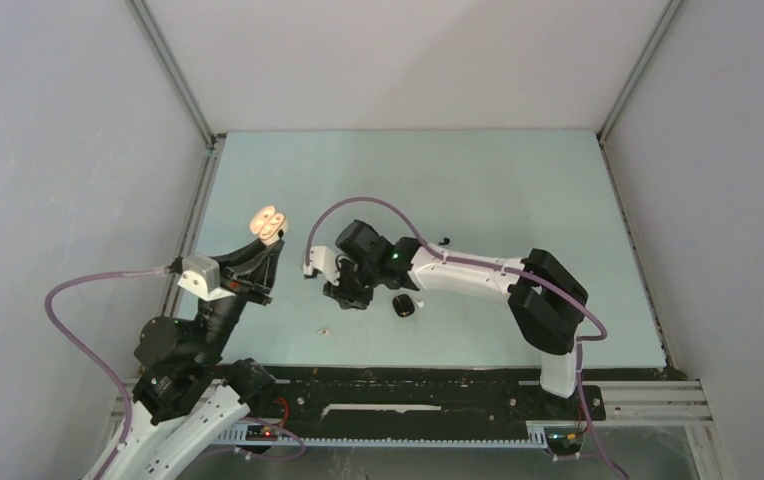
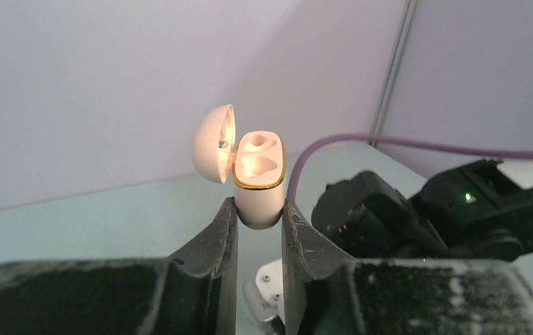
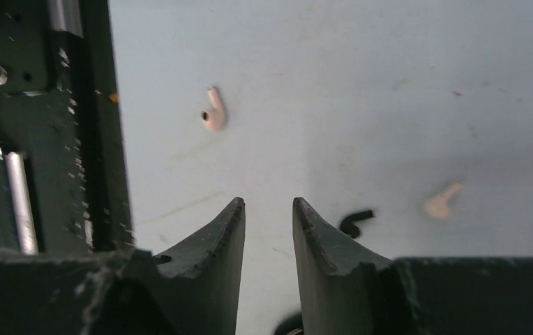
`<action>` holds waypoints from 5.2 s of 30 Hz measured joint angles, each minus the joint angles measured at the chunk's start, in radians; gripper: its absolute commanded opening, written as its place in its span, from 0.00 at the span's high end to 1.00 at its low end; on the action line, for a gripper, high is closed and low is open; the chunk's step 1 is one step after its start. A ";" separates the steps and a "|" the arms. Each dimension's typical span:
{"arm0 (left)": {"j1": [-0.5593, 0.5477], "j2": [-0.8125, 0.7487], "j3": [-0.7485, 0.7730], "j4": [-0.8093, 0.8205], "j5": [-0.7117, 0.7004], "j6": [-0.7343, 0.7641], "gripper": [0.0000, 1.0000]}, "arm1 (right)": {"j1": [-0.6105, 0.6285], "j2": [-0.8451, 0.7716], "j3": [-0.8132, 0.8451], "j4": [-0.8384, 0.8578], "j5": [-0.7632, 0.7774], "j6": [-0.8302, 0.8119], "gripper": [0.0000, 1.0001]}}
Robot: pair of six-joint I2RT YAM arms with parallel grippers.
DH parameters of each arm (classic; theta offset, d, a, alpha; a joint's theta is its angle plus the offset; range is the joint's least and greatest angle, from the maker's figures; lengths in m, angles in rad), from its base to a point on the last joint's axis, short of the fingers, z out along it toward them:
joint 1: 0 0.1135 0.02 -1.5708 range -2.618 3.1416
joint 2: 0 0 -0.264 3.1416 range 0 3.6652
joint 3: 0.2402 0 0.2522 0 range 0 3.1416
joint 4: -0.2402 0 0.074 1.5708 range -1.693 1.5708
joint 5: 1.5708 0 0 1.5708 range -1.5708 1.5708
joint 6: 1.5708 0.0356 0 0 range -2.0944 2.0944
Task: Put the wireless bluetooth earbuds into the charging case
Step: Adjust the right earbud at the corner of the board, then pick up the right earbud from the corner of the board.
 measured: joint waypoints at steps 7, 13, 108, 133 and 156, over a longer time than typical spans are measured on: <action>0.000 -0.021 0.016 -0.001 -0.022 0.005 1.00 | 0.049 0.000 -0.118 0.120 0.056 0.335 0.62; 0.000 -0.021 0.016 -0.006 -0.022 0.005 1.00 | 0.145 0.010 -0.126 0.173 0.149 0.445 0.62; 0.000 0.029 -0.023 0.055 0.048 0.005 1.00 | -0.097 0.074 -0.140 0.167 0.066 0.035 0.60; 0.000 0.030 -0.031 0.079 0.067 0.005 1.00 | -0.058 0.189 0.023 0.080 -0.163 -0.494 0.62; 0.000 0.014 -0.031 0.056 0.066 -0.003 1.00 | 0.011 0.267 0.138 -0.045 -0.116 -0.587 0.68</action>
